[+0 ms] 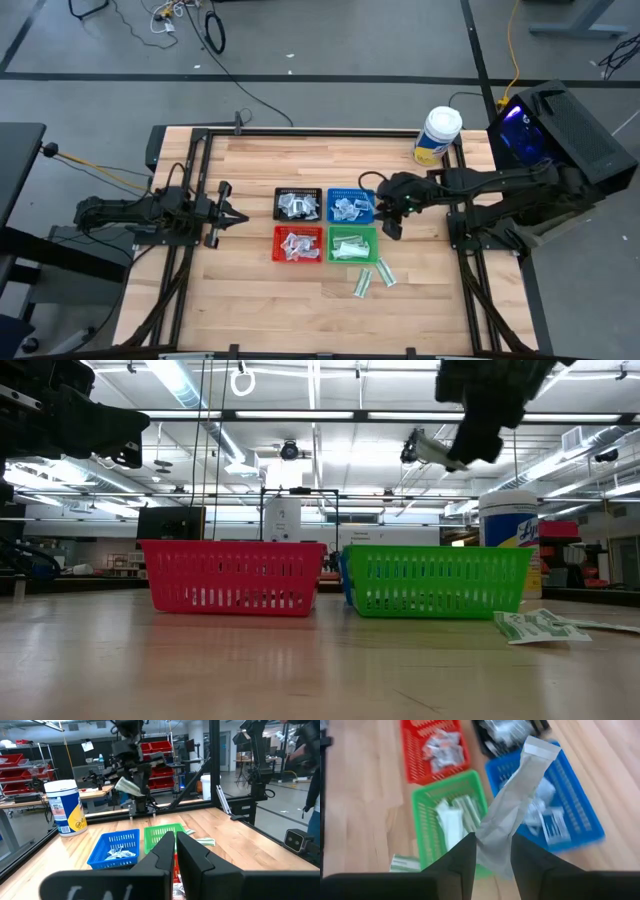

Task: Pick & Place First Aid Supplies
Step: Put the green bandage pack into the green bin

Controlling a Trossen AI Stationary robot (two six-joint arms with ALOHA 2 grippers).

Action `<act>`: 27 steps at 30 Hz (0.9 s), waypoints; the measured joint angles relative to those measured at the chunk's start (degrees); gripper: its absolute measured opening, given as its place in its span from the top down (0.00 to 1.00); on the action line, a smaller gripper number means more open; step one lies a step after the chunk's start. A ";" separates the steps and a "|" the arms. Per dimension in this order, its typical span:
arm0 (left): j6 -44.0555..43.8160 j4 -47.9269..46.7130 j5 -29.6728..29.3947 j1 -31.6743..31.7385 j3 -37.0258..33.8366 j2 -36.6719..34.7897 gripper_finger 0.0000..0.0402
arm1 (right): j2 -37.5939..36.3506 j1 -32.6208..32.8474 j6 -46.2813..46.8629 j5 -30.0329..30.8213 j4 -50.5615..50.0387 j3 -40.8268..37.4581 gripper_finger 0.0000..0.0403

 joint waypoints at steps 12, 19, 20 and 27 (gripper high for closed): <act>0.00 0.00 0.00 -0.01 0.00 0.00 0.94 | 9.79 4.36 -10.07 -0.31 10.90 1.84 0.71; 0.00 0.00 0.00 -0.02 0.00 0.00 0.94 | 15.24 7.19 -11.55 -0.03 10.72 1.84 0.71; 0.01 -0.01 0.00 -0.02 0.02 0.00 0.94 | 15.80 7.60 -11.34 0.55 10.77 1.84 0.71; 0.00 0.00 0.00 -0.02 0.02 0.00 0.94 | 17.82 10.33 -11.20 0.60 9.88 1.84 0.68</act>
